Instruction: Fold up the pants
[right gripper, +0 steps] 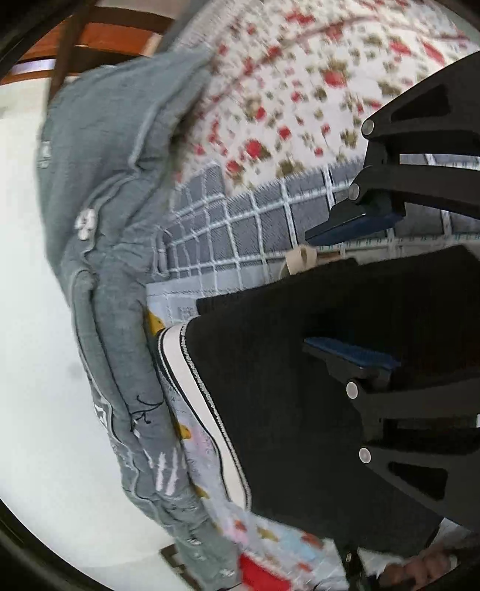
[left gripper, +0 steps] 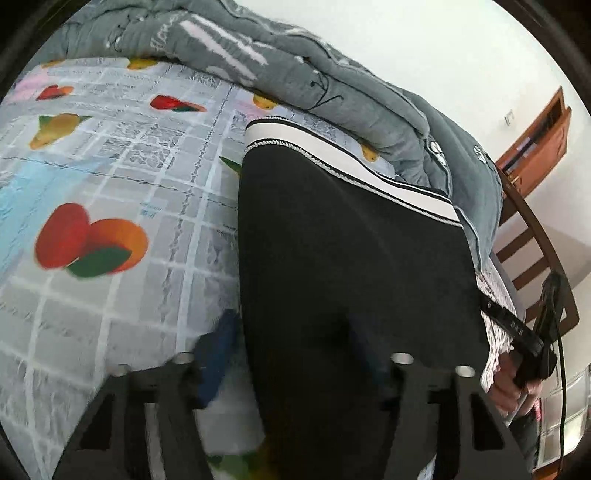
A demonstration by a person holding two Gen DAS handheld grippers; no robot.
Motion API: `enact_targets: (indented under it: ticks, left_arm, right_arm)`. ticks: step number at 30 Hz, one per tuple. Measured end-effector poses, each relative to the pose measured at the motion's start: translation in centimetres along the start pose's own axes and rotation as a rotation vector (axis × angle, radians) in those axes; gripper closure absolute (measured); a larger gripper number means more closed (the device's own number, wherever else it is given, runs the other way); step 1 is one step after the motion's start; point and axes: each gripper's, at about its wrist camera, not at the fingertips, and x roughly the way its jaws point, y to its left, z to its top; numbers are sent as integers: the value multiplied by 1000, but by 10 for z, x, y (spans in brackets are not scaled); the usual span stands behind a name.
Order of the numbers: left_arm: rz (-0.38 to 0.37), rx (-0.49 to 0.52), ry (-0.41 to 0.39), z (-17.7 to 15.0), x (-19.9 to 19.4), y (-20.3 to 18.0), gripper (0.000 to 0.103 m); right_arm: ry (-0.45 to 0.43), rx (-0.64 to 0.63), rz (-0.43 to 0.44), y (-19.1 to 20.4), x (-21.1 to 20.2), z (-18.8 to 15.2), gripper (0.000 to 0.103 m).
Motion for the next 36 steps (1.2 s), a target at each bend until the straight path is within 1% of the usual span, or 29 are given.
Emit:
enact_targets:
  ticks: [1, 2, 4, 5, 6, 7, 8, 10, 13, 16, 18, 20, 22, 23, 24, 25, 26, 27, 28, 29, 31, 32, 33, 34, 35, 36]
  left_arm:
    - [-16, -28, 16, 5, 6, 2, 55]
    - [-25, -47, 23, 6, 7, 3, 58]
    - [-45, -81, 52, 14, 14, 7, 69]
    - [-57, -78, 65, 17, 15, 8, 77]
    - [-61, -63, 69, 20, 14, 8, 83]
    - [-73, -42, 39, 22, 6, 8, 85]
    - [-84, -26, 20, 25, 1, 8, 88]
    - [-95, -1, -3, 32, -11, 12, 89]
    - [-63, -20, -34, 42, -27, 31, 90]
    - [-18, -48, -68, 56, -49, 61, 90]
    - [36, -66, -80, 69, -64, 81, 90]
    - [87, -79, -103, 79, -82, 100, 89]
    - [145, -75, -87, 85, -93, 115, 87]
    - [174, -67, -78, 84, -98, 120, 82]
    - [227, -55, -76, 84, -101, 125, 79]
    - [275, -45, -88, 82, -105, 128, 78]
    - [318, -30, -108, 80, -109, 131, 73]
    - [331, -14, -119, 78, -112, 131, 64]
    - [318, -6, -123, 78, -115, 130, 59]
    - [304, 0, -127, 78, -116, 131, 50]
    - [300, 31, -133, 78, -118, 124, 49]
    - [311, 58, -137, 77, -120, 121, 49]
    - [325, 88, -144, 77, -121, 116, 49]
    - [337, 113, -155, 78, -122, 111, 49]
    - [341, 125, -164, 81, -122, 108, 49]
    - [340, 138, -174, 82, -124, 105, 49]
  right_arm:
    - [9, 16, 22, -3, 3, 0, 53]
    - [19, 34, 43, -6, 5, 0, 53]
    - [29, 62, 84, -8, 8, 0, 55]
    - [27, 65, 86, -8, 9, 0, 55]
    - [20, 65, 82, -7, 8, -1, 58]
    - [12, 60, 74, -4, 6, -1, 65]
    - [7, 51, 60, 0, 3, -1, 68]
    - [3, 52, 68, 9, -1, 0, 73]
    - [19, 56, 121, 29, 0, 1, 77]
    - [37, 23, 187, 69, 7, -3, 78]
    - [53, 4, 235, 93, 13, -8, 78]
    - [81, -52, 289, 123, 22, -13, 77]
    - [78, -88, 308, 140, 24, -13, 77]
    - [53, -96, 292, 147, 22, -10, 77]
    - [28, -98, 276, 151, 21, -5, 76]
    - [-3, -97, 262, 157, 21, 2, 71]
    - [-14, -95, 264, 164, 24, 11, 66]
    - [-11, -90, 273, 170, 29, 20, 60]
    - [-3, -81, 279, 178, 37, 31, 60]
    - [3, -79, 277, 185, 44, 38, 60]
    - [39, -91, 252, 199, 61, 50, 60]
    - [96, -117, 205, 209, 78, 54, 63]
    - [131, -136, 206, 213, 89, 55, 79]
    - [133, -147, 216, 215, 92, 54, 86]
    - [86, -172, 223, 215, 84, 53, 91]
    - [55, -179, 243, 213, 75, 53, 93]
